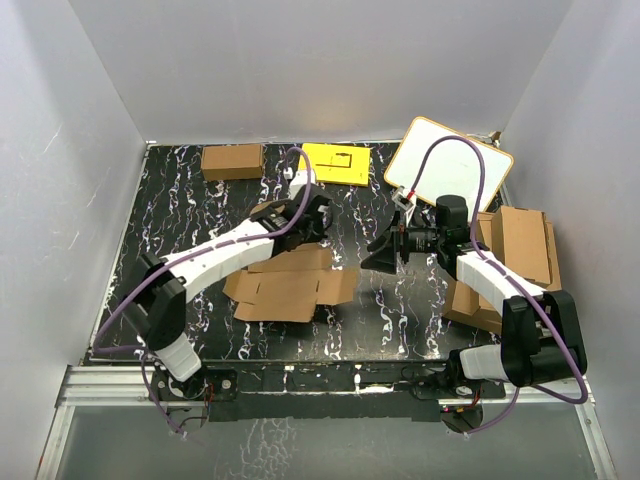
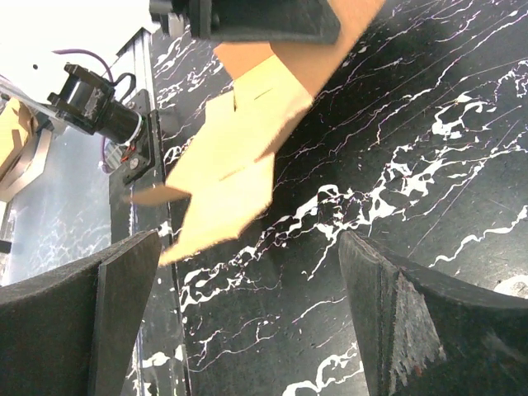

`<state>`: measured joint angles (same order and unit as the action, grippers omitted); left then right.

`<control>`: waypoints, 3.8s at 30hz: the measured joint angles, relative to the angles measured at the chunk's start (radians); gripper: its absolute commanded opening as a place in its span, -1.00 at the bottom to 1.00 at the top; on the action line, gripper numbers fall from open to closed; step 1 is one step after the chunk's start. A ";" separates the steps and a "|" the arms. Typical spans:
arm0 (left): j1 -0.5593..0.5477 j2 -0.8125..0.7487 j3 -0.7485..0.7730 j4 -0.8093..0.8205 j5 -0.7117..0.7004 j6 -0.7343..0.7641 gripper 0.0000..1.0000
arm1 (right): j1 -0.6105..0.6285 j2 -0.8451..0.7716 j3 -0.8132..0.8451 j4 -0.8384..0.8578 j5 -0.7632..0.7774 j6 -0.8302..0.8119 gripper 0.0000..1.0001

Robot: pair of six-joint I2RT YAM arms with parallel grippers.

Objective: Fold the paper box

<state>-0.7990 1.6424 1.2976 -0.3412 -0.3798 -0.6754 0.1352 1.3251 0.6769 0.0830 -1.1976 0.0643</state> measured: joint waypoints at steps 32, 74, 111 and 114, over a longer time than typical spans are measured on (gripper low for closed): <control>-0.089 0.232 0.206 -0.004 -0.364 -0.112 -0.58 | 0.101 0.150 0.001 0.021 0.320 0.146 -0.80; 0.916 -0.498 -0.887 0.811 1.035 -0.088 0.94 | 0.012 0.129 0.055 -0.140 0.134 -0.151 -0.84; 0.906 0.336 -0.741 1.928 1.476 -0.828 -0.12 | 0.012 0.129 0.086 -0.200 0.080 -0.215 -0.84; 0.895 0.320 -0.741 1.928 1.486 -0.815 -0.27 | 0.012 0.129 0.087 -0.212 0.080 -0.222 -0.84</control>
<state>0.0956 1.9621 0.5568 1.5864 1.1061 -1.4906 0.1474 1.4540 0.7635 -0.1287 -1.1172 -0.1574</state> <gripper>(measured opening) 0.436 0.091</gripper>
